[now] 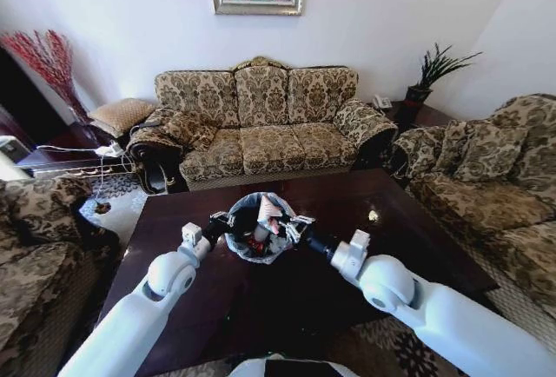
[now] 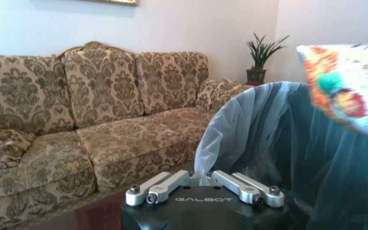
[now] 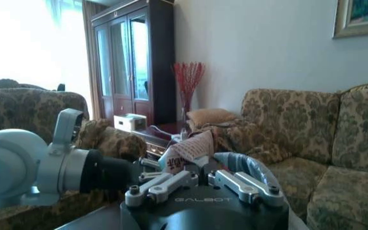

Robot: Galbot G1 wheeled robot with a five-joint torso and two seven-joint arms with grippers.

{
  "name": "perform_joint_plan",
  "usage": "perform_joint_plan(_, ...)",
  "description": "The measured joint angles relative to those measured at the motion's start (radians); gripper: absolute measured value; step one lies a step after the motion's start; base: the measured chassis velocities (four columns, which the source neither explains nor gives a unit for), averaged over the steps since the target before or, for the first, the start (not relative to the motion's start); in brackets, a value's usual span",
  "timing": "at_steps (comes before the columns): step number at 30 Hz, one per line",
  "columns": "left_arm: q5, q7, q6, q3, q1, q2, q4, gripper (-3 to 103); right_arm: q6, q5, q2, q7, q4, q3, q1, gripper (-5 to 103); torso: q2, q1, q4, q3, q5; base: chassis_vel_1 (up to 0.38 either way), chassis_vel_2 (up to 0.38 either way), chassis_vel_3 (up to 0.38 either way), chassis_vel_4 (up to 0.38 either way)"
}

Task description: Move to the front of the table and place the trash on the table into the trash bin.

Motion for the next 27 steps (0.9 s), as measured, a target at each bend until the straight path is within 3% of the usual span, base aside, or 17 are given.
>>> perform_joint_plan(8, -0.002, 0.003, 0.000, -0.013, 0.013, 0.000, -0.013, 0, -0.010, 0.018, 0.005, 0.017, -0.011, -0.016, 0.032, 8, 0.000, 0.000, -0.0004, 0.000, 0.0000, 0.000, 0.000, 0.000, 0.000)
perform_joint_plan(13, -0.001, 0.004, -0.001, -0.011, 0.012, -0.008, -0.012, 0, -0.012, 0.012, 0.005, 0.017, -0.005, -0.013, 0.018, 21, 0.000, 0.000, -0.0003, 0.000, -0.0001, 0.000, 0.000, 0.000, 0.000)
perform_joint_plan(14, 0.000, 0.004, -0.001, -0.010, 0.012, -0.009, -0.010, 0, -0.011, 0.004, 0.005, 0.016, -0.005, -0.010, 0.009, 32, 0.000, 0.000, -0.0003, 0.000, -0.0002, 0.000, 0.000, 0.000, 0.000)
perform_joint_plan(16, 0.000, 0.004, -0.001, -0.010, 0.012, -0.010, -0.010, 0, -0.010, -0.005, 0.005, 0.012, -0.006, -0.006, -0.001, 32, 0.000, 0.000, -0.0003, 0.000, -0.0001, 0.000, 0.000, 0.000, 0.000)
perform_joint_plan(18, 0.000, 0.004, -0.001, -0.011, 0.012, -0.009, -0.010, 0, -0.006, -0.019, 0.000, 0.005, -0.009, 0.009, -0.028, 42, 0.000, 0.000, -0.0004, 0.000, -0.0001, 0.000, 0.000, 0.000, 0.000)
perform_joint_plan(20, 0.000, 0.004, -0.001, -0.012, 0.012, -0.008, -0.009, 0, -0.005, -0.022, -0.001, 0.004, -0.009, 0.015, -0.038, 42, 0.000, 0.000, -0.0005, 0.000, 0.0000, 0.000, 0.000, 0.000, 0.000)
perform_joint_plan(21, 0.000, 0.004, -0.001, -0.012, 0.011, -0.007, -0.009, 0, -0.003, -0.024, -0.003, 0.003, -0.009, 0.021, -0.045, 54, 0.000, 0.000, -0.0005, 0.000, 0.0000, 0.000, 0.000, 0.000, 0.000)
perform_joint_plan(23, 0.000, 0.004, -0.001, -0.013, 0.010, -0.006, -0.006, 0, 0.003, -0.027, -0.004, 0.007, -0.003, 0.045, -0.066, 64, 0.000, 0.000, -0.0003, 0.000, 0.0000, 0.000, 0.000, 0.000, 0.000)
perform_joint_plan(27, 0.002, 0.002, -0.004, -0.016, 0.008, -0.012, 0.007, 0, 0.006, -0.027, -0.011, 0.048, 0.028, 0.092, -0.096, 75, 0.000, 0.000, -0.0003, 0.000, 0.0000, 0.000, 0.000, 0.000, 0.000)
